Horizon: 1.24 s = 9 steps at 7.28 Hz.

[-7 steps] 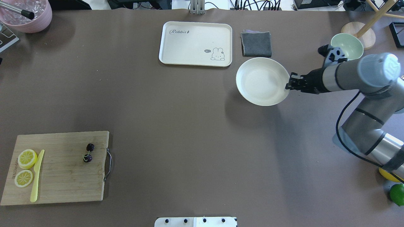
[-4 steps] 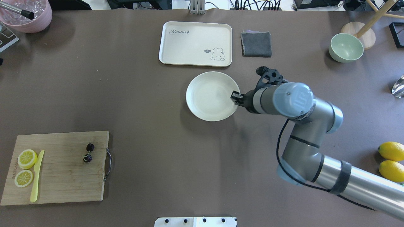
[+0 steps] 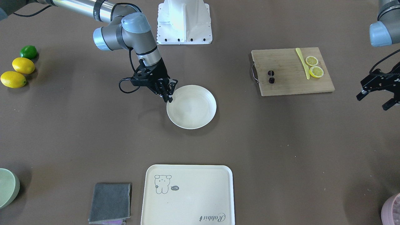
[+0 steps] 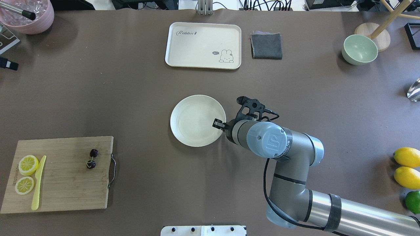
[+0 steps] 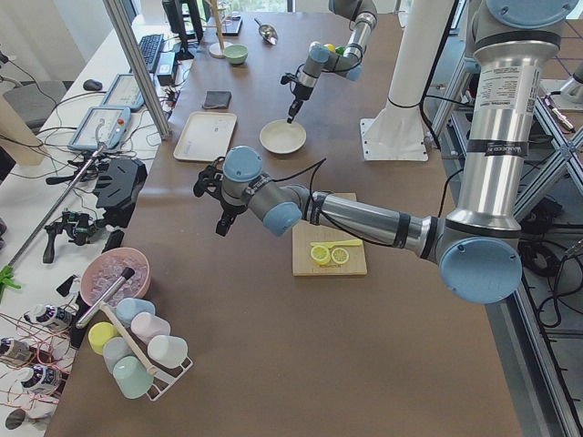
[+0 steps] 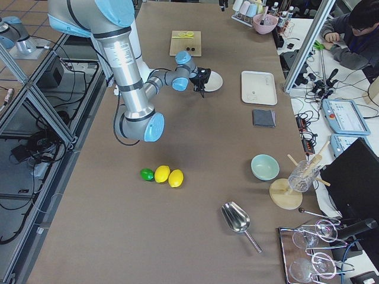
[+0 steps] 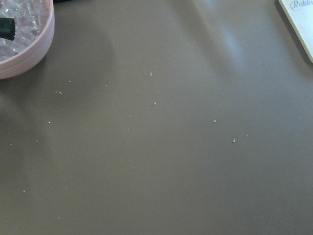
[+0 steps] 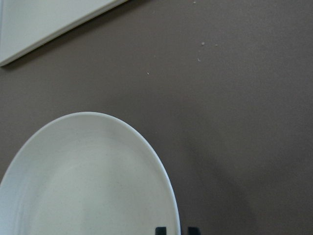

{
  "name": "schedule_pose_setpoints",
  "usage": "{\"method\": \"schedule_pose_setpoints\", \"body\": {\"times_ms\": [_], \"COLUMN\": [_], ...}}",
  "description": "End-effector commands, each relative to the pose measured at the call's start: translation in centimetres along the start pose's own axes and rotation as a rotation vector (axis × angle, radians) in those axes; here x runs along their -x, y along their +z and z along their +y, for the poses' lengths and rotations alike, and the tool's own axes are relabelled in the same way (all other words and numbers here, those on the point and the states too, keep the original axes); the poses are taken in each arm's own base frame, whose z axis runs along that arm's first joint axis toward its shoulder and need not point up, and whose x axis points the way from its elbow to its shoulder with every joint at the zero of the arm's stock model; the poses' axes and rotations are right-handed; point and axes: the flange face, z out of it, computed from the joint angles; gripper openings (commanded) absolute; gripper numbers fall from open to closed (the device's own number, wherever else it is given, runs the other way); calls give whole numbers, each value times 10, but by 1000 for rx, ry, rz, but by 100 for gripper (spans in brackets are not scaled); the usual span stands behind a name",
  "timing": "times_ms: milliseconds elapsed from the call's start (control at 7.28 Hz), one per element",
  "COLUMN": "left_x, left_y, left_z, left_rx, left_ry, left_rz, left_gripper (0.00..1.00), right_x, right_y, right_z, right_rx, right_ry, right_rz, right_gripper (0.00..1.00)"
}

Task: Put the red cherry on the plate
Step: 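Release the plate and withdraw the right arm while the left arm reaches the cutting board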

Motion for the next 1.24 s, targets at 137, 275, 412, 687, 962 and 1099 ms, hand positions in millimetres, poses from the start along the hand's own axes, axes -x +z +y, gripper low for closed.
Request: {"method": "schedule_pose_setpoints", "body": {"times_ms": [137,275,412,687,962,1099], "left_x": [-78,-111,-140,-186,-218,-236], "left_y": [27,34,47,84,119,131], "left_z": [33,57,91,156,193,200], "left_rx": [38,78,103,127,137,128], "left_ry": [-147,-184,-188,-158,-155,-151], "left_rz": [121,142,121,43,-1,0], "left_gripper": [97,97,96,89,70,60], "right_x": [-2,-24,-60,-139,-212,-240], "right_y": [-51,-72,-92,-142,-173,-183], "right_z": [-108,-170,-225,-310,-348,-360], "right_rx": [51,81,112,138,162,163], "right_ry": [-68,-96,-155,-213,-293,-325], "right_rz": [71,97,111,121,141,152], "right_gripper": [100,100,100,100,100,100]}}
